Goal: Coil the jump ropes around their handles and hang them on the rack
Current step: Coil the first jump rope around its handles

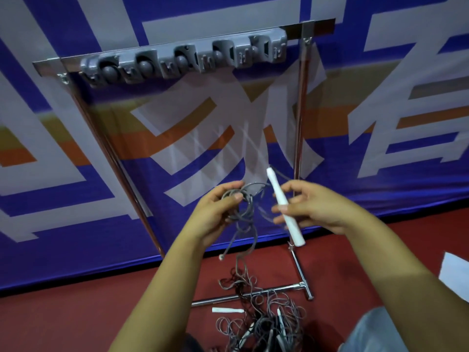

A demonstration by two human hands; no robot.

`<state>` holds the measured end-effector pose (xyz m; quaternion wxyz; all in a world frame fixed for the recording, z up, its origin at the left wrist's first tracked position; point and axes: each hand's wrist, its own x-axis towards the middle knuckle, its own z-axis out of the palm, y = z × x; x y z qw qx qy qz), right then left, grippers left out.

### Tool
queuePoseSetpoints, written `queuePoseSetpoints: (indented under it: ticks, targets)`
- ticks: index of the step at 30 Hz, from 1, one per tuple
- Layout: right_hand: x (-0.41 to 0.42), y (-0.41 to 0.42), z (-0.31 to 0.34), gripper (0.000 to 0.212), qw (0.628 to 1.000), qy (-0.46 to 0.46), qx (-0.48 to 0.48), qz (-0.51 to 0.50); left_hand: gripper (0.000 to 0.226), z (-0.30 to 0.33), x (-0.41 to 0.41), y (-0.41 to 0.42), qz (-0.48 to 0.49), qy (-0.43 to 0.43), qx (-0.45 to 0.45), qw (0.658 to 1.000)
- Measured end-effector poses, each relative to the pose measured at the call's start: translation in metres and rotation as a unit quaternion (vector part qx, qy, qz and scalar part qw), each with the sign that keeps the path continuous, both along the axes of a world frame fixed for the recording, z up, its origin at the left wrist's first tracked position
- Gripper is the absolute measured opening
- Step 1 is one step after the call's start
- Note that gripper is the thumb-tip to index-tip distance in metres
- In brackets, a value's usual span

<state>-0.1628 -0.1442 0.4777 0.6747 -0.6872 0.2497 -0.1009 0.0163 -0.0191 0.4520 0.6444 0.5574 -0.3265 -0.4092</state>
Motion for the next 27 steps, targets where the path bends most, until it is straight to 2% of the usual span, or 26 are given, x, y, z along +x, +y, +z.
queuePoseSetpoints:
  ticks: [5, 9, 12, 15, 19, 21, 23, 25, 27]
  targets:
    - [-0.006, 0.017, 0.01, 0.037, 0.989, -0.105, 0.092, 0.048, 0.037, 0.041, -0.004, -0.003, -0.071, -0.039, -0.019, 0.997]
    - [0.005, 0.025, 0.017, 0.026, 0.98, -0.179, 0.081, 0.005, 0.046, 0.05, -0.007, -0.006, -0.097, 0.021, -0.06, 0.993]
    - [0.009, 0.027, 0.017, 0.029, 0.972, -0.214, 0.098, -0.01, 0.046, 0.05, -0.006, -0.002, -0.104, 0.07, -0.07, 0.99]
    - [0.011, 0.03, 0.013, 0.034, 0.967, -0.228, 0.115, -0.006, 0.047, 0.045, -0.006, 0.002, -0.104, 0.033, -0.044, 0.993]
    - [0.012, 0.034, 0.009, 0.033, 0.976, -0.204, 0.08, -0.007, 0.038, 0.045, -0.012, 0.0, -0.069, -0.024, -0.063, 0.995]
    - [0.013, 0.036, 0.01, 0.036, 0.97, -0.229, 0.082, -0.01, 0.03, 0.044, -0.015, -0.002, -0.042, -0.028, -0.083, 0.995]
    - [0.011, 0.036, 0.015, 0.042, 0.952, -0.276, 0.128, -0.013, 0.026, 0.039, -0.016, -0.004, -0.01, -0.045, -0.096, 0.994]
    - [0.007, 0.031, 0.02, 0.046, 0.934, -0.312, 0.172, -0.017, 0.022, 0.03, -0.012, -0.005, 0.03, -0.024, -0.102, 0.994]
    - [0.002, 0.022, 0.023, 0.047, 0.931, -0.318, 0.174, -0.025, 0.017, 0.02, -0.002, -0.004, 0.076, 0.057, -0.119, 0.988]
